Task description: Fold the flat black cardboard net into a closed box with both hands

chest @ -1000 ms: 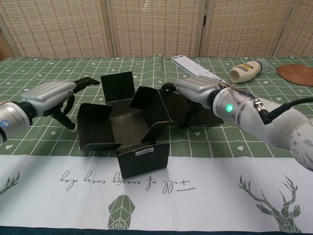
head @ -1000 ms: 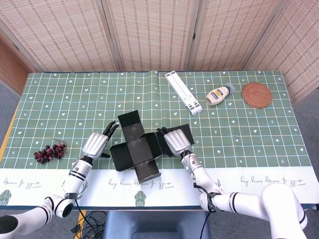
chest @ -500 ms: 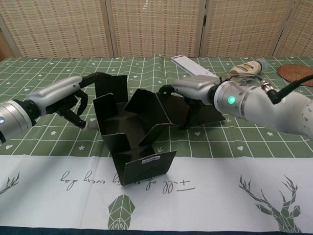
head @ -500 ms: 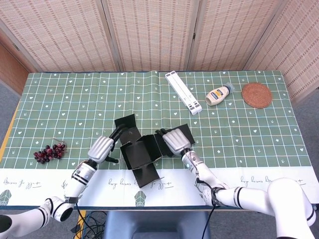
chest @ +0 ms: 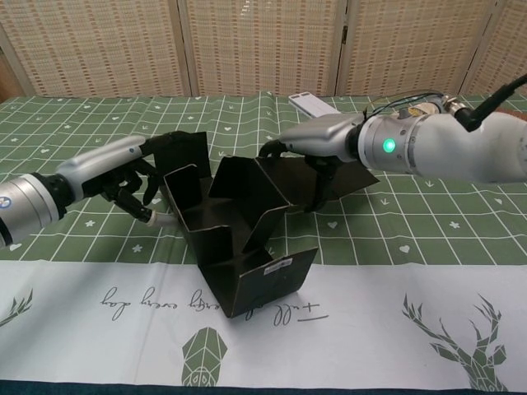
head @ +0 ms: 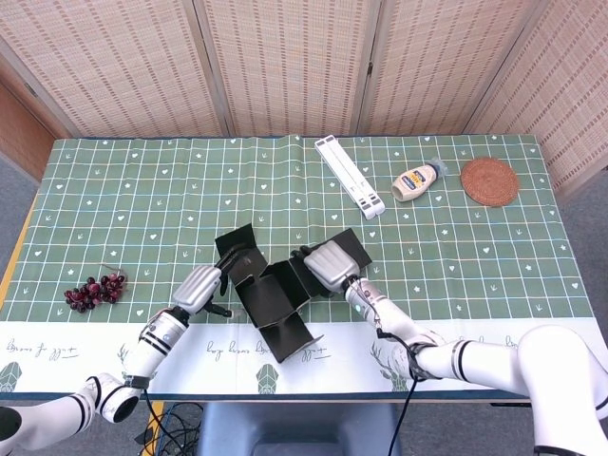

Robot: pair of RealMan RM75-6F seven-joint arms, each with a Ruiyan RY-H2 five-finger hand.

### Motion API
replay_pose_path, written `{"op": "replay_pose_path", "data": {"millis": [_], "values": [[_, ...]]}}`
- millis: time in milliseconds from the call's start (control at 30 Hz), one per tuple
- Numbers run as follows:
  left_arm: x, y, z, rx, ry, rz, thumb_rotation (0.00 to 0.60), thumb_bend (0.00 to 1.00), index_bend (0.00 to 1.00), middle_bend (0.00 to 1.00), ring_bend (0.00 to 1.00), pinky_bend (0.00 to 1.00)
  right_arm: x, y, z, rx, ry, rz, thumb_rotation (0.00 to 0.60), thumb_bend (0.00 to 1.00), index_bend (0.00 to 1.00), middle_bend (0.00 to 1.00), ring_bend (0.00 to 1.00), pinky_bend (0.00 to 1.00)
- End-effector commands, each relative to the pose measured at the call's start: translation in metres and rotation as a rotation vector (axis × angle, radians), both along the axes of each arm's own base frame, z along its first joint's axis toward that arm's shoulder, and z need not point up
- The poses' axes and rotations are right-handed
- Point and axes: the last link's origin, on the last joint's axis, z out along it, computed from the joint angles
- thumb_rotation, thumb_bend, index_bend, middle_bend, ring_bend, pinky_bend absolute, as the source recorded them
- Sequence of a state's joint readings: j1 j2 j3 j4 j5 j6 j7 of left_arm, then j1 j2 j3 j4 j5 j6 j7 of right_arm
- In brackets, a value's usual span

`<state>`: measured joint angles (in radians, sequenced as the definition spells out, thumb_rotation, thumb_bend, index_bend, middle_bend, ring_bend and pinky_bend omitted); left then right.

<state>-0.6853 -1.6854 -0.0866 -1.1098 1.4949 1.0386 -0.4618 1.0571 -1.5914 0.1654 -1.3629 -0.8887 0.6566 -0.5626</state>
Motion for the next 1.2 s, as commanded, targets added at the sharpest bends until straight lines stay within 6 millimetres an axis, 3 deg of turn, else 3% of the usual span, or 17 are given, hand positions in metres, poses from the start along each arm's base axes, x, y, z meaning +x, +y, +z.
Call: {"op": "replay_pose_path", "data": {"millis": [33, 267, 567, 1200], "values": [[-0.001, 0.000, -0.001, -0.017, -0.016, 0.020, 0.600, 0.12, 0.00, 0.00, 0.63, 0.94, 0.002, -0.001, 0.002, 0.012, 0.011, 0.019, 0.600, 0.26, 0.21, 0.29, 0.81, 0.95], [-0.003, -0.002, -0.005, -0.052, -0.043, 0.050, 0.600, 0.12, 0.00, 0.00, 0.63, 0.94, 0.007, -0.001, 0.005, 0.029, 0.049, 0.091, 0.600, 0.26, 0.21, 0.31, 0.82, 0.95], [-0.001, -0.005, -0.007, -0.120, -0.086, 0.077, 0.600, 0.12, 0.00, 0.00, 0.63, 0.94, 0.013, -0.001, 0.011, 0.034, 0.084, 0.184, 0.600, 0.27, 0.29, 0.36, 0.82, 0.96], [0.001, -0.011, -0.011, -0.249, -0.124, 0.136, 0.600, 0.12, 0.01, 0.00, 0.63, 0.94, 0.008, 0.004, 0.013, 0.069, 0.130, 0.313, 0.600, 0.30, 0.40, 0.43, 0.85, 0.96]]}}
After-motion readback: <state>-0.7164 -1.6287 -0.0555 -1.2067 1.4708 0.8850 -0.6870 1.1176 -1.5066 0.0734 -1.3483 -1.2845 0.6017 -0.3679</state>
